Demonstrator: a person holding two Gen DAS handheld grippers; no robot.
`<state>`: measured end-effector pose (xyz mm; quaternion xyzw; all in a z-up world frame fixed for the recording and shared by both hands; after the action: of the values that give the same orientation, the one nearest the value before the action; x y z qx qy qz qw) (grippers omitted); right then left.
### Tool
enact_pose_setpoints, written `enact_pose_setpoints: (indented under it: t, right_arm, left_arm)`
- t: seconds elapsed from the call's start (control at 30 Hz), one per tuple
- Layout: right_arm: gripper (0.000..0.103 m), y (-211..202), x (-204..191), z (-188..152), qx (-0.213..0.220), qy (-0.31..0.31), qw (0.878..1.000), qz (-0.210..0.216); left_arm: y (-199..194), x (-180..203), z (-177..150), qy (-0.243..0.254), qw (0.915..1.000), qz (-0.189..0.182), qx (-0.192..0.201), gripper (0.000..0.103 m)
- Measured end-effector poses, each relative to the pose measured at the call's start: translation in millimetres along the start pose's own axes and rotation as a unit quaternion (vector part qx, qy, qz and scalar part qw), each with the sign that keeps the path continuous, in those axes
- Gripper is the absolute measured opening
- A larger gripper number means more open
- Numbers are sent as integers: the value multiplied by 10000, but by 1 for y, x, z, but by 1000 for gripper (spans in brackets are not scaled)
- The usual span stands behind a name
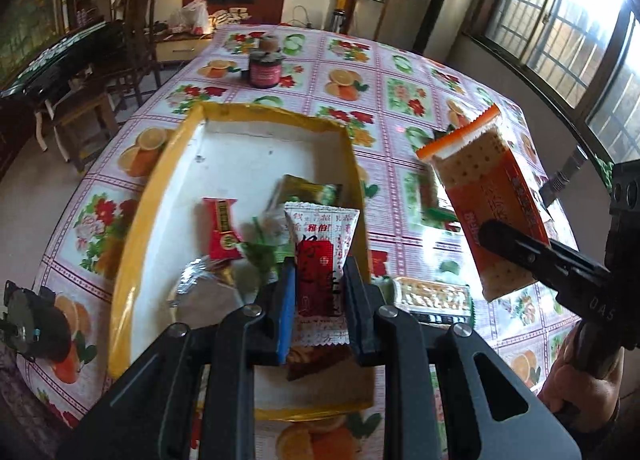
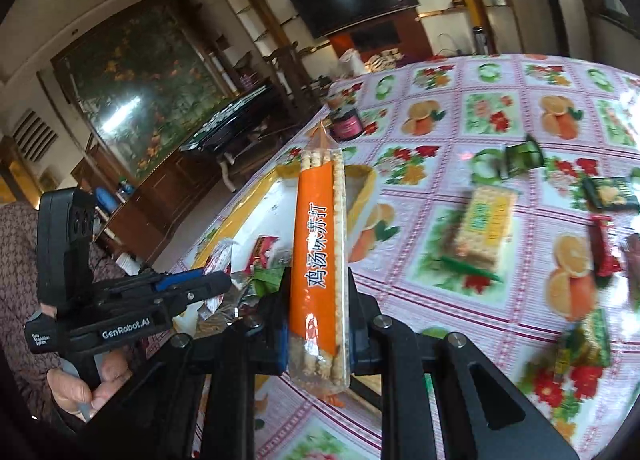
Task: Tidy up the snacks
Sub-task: 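Carry both snacks into the tray with the left and right tools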
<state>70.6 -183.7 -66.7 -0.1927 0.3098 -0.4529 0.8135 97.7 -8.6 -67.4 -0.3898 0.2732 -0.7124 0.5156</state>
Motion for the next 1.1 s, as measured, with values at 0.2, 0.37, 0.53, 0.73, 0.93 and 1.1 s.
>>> enact_pose_setpoints:
  t: [0.2, 0.37, 0.53, 0.73, 0.93, 1.1]
  right_arm:
    - [18, 36, -20, 10, -180, -120, 9995, 233]
    - [18, 68, -26, 12, -390, -110, 9984, 391]
    - [18, 95, -29, 10, -604, -16, 9965, 575]
    - [18, 116, -29, 9, -784, 28, 9949, 633]
    - [21, 123, -29, 7, -895, -80, 9946, 509]
    - [34, 114, -28, 9, -898, -298, 9955, 47]
  left_arm:
    - [7, -19, 6, -173, 9998, 73, -28, 24]
    - [18, -33, 11, -296, 9994, 127, -130, 24]
    - [29, -44, 15, -398, 9988, 175, -243, 24]
    - [42, -53, 18, -518, 9976, 226, -393, 24]
    - [58, -60, 18, -594, 9960, 285, -597, 25]
    - [54, -62, 18, -601, 9957, 477, -514, 62]
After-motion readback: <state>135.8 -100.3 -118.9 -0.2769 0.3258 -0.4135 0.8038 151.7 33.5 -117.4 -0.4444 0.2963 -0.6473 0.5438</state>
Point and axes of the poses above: each gripper's, at about its wrist camera, not at the fingertips, and y roughly the way its jaws point, x to its right, z to its top, the point moved 4 cm from there along y, roughly the way its jaws point, and after that the axes turned 9 degrees about -y, right-handed, at the moved point
